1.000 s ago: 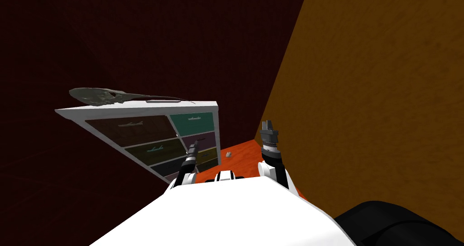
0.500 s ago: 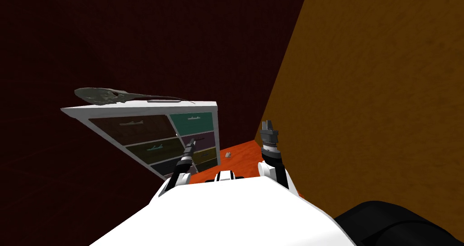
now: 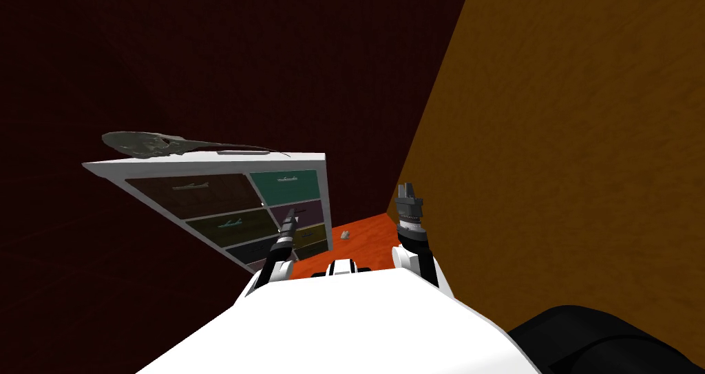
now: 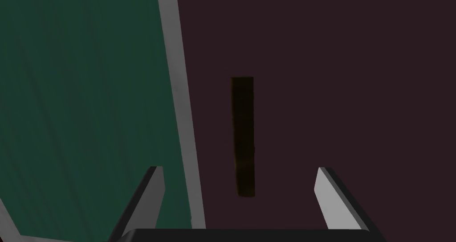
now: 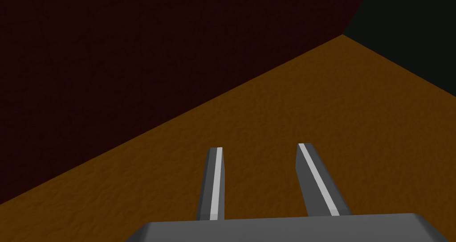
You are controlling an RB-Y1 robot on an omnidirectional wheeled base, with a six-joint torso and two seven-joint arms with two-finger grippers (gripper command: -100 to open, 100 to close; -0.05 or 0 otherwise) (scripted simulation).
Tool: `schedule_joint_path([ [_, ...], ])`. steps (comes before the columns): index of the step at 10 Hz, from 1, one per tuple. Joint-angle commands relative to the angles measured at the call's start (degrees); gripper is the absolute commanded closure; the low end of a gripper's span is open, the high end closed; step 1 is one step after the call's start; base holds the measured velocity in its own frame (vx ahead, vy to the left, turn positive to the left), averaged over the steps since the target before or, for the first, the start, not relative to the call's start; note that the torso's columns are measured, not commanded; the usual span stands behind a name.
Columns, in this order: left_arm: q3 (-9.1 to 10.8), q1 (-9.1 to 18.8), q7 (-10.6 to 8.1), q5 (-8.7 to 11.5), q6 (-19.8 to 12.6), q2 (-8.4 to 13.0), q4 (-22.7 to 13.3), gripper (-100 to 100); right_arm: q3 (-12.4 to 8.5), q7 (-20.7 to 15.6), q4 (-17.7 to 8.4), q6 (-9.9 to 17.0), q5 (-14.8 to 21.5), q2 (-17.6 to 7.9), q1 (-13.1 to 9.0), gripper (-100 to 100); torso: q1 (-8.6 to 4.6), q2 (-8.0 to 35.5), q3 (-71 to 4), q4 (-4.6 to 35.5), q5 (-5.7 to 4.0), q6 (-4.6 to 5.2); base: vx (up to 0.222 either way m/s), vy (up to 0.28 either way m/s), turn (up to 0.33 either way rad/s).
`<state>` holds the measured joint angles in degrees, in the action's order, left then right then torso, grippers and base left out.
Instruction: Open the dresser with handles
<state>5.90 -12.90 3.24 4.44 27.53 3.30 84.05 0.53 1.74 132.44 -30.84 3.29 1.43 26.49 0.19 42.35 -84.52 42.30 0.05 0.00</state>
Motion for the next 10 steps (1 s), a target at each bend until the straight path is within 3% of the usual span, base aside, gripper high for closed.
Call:
schedule_joint_path([
  [1,0.06,0.0,-0.01,0.0,-0.1,-1.0,0.1,-100,0.0,0.0,0.0,0.0,0.0,0.0,0.0,0,-0.05,0.0,0.0,0.0,-0.02,-0.01,0.0,0.0,0.0],
  [3,2.93,1.5,1.04,0.6,-2.3,-1.7,0.8,-100,0.0,0.0,0.0,0.0,0.0,0.0,0.0,0,-0.18,-0.1,-0.1,0.0,-0.05,0.03,0.002,0.019,-0.219],
  [4,2.27,1.4,0.69,0.5,-1.5,-1.5,0.3,-100,0.0,0.0,0.0,0.0,0.0,0.0,0.0,0,-0.15,-0.1,-0.1,0.0,-0.05,0.01,0.002,0.017,-0.041],
  [5,1.13,0.6,0.38,0.2,-0.9,-1.3,0.4,100,0.0,0.0,0.0,0.0,0.0,0.0,0.0,0,-0.2,-0.1,-0.1,0.0,-0.05,-0.04,0.002,-0.005,0.228],
  [6,0.06,0.0,-0.02,0.0,-0.1,-1.1,0.1,100,0.0,0.0,0.0,0.0,0.0,0.0,0.0,0,-0.25,-0.1,0.0,0.0,-0.07,-0.05,-0.002,-0.026,0.224],
  [7,0.77,0.7,0.16,0.2,-0.5,-1.1,-0.5,100,0.0,0.0,0.0,0.0,0.0,0.0,0.0,0,-0.3,0.0,0.0,0.0,-0.12,-0.05,-0.003,-0.016,0.035],
  [8,0.69,0.5,0.06,0.2,-0.5,0.8,-0.5,-100,0.0,0.0,0.0,0.0,0.0,0.0,0.0,0,-0.27,0.0,0.0,0.1,-0.14,0.01,0.0,-0.006,-0.005],
  [10,0.78,0.6,0.07,0.3,-1.1,3.1,0.1,-100,0.0,0.0,0.0,0.0,0.0,0.0,0.0,0,-0.18,0.0,0.0,0.0,-0.06,0.0,-0.002,-0.011,0.009],
])
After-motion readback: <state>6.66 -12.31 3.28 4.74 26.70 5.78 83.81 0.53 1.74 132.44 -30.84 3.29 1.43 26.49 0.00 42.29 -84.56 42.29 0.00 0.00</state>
